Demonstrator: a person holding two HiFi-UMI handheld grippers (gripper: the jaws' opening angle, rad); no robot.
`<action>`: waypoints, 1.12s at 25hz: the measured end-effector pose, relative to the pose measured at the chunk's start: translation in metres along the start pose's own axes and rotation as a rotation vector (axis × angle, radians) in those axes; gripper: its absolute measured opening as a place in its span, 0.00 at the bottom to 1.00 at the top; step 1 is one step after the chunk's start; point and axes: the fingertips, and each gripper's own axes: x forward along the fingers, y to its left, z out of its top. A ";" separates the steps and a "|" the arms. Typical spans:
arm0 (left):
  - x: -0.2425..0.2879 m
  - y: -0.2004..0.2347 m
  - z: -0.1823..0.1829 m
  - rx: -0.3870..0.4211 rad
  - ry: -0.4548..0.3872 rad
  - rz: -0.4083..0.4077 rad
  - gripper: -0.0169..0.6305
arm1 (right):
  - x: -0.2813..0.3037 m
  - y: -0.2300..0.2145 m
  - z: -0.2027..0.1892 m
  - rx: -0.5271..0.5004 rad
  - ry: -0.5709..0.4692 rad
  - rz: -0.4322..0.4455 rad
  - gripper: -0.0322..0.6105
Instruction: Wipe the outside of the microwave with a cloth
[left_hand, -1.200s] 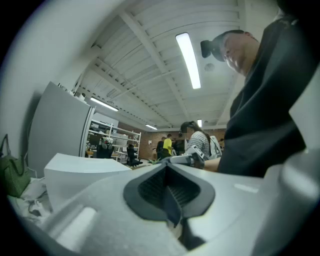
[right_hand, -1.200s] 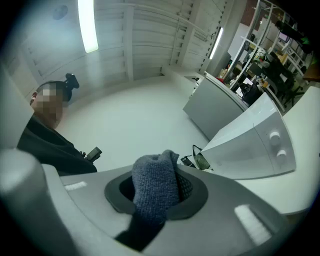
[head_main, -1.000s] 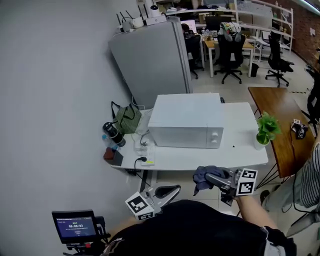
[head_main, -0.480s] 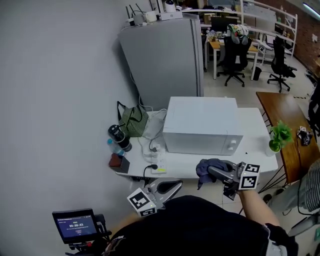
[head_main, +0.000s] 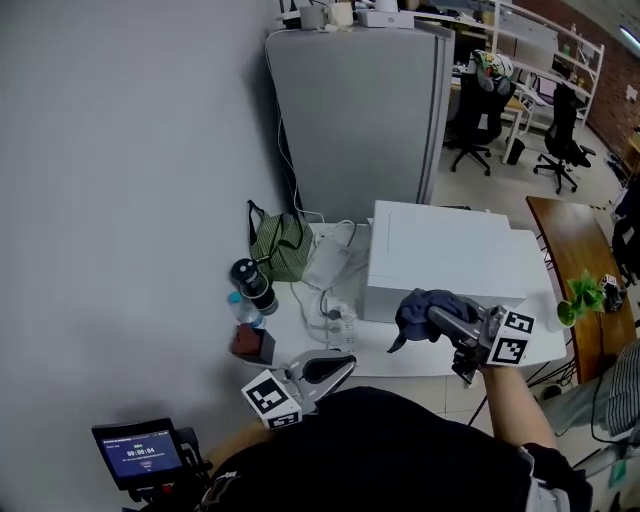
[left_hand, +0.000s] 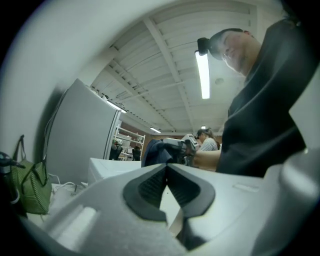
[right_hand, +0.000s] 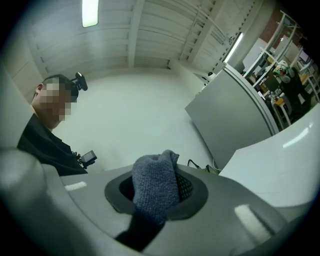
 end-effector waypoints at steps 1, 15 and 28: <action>0.002 0.006 -0.001 -0.011 0.007 0.021 0.03 | 0.005 -0.007 0.007 -0.009 0.026 0.011 0.17; 0.023 0.085 -0.025 -0.131 -0.066 0.407 0.03 | 0.173 -0.142 0.083 -0.545 0.494 0.209 0.17; -0.029 0.116 -0.027 -0.104 -0.098 0.498 0.03 | 0.214 -0.340 -0.101 -0.970 1.833 0.163 0.17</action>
